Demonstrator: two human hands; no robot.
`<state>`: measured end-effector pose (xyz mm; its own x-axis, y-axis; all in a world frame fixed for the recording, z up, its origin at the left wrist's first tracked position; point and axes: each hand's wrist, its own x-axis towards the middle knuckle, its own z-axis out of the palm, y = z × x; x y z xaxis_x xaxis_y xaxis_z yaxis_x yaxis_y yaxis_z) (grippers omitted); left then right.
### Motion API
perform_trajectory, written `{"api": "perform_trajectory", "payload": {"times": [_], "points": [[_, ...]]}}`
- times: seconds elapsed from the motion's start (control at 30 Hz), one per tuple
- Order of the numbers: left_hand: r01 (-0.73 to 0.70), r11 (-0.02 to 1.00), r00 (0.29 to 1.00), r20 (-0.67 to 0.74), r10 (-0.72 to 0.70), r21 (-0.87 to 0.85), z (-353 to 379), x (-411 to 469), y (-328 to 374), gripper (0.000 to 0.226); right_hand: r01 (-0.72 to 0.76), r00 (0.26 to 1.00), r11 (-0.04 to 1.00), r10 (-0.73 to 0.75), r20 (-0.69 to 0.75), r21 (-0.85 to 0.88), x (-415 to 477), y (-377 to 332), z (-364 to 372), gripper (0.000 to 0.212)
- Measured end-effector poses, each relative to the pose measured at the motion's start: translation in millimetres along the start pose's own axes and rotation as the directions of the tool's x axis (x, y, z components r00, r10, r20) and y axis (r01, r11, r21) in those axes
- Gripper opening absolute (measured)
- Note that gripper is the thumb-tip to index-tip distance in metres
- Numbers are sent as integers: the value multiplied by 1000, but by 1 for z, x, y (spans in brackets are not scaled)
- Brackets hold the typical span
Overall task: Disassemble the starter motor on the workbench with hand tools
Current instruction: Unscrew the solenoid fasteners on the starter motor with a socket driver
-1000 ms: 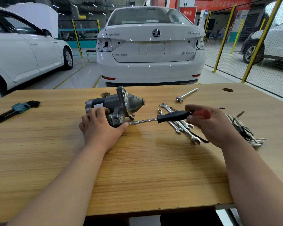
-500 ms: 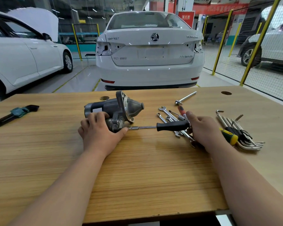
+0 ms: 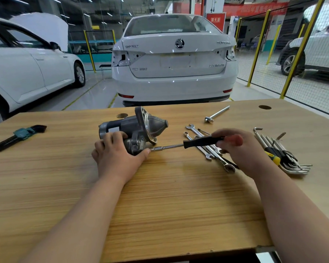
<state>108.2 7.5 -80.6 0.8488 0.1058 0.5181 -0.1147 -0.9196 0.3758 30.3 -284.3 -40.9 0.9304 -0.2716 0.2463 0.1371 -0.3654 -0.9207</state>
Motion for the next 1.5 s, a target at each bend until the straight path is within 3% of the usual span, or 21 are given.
{"api": "perform_trajectory", "payload": {"times": [0.17, 0.43, 0.5, 0.6, 0.77, 0.97, 1.1, 1.3, 1.5], "points": [[5, 1000, 1000, 6, -5, 9, 0, 0, 0, 73, 17, 1000, 998, -16, -18, 60, 2, 1, -2, 33], [-1, 1000, 1000, 13, 1, 9, 0, -1, 0, 74, 2, 999, 995, 3, -47, 96, 3, 1, 1, 5], [-1, 1000, 1000, 16, 1, 12, 0, -1, 0, 75, -59, 996, 997, 63, -69, 57, 3, 1, 5, 19], [-1, 1000, 1000, 12, 1, 20, 1, -1, -1, 77, -191, 979, 971, 178, -94, -144, 4, 1, 8, 40], [0, 1000, 1000, 6, 0, 25, 2, 0, -1, 77, -152, 986, 963, 131, -108, -222, 4, 0, 12, 35], [-10, 1000, 1000, 11, 9, 27, 2, 0, -1, 76, -89, 991, 995, 85, -99, -41, 2, -2, 9, 17], [-9, 1000, 1000, 9, 8, 22, 1, 0, -1, 76, -90, 994, 993, 94, -49, 80, -1, -5, 6, 19], [-1, 1000, 1000, 9, 1, 16, 0, 0, 0, 74, -49, 999, 996, 51, -19, 76, -3, -9, 4, 35], [-4, 1000, 1000, 6, 4, 22, 0, 0, 0, 74, -43, 999, 994, 46, -26, 105, 1, -3, 1, 23]]}}
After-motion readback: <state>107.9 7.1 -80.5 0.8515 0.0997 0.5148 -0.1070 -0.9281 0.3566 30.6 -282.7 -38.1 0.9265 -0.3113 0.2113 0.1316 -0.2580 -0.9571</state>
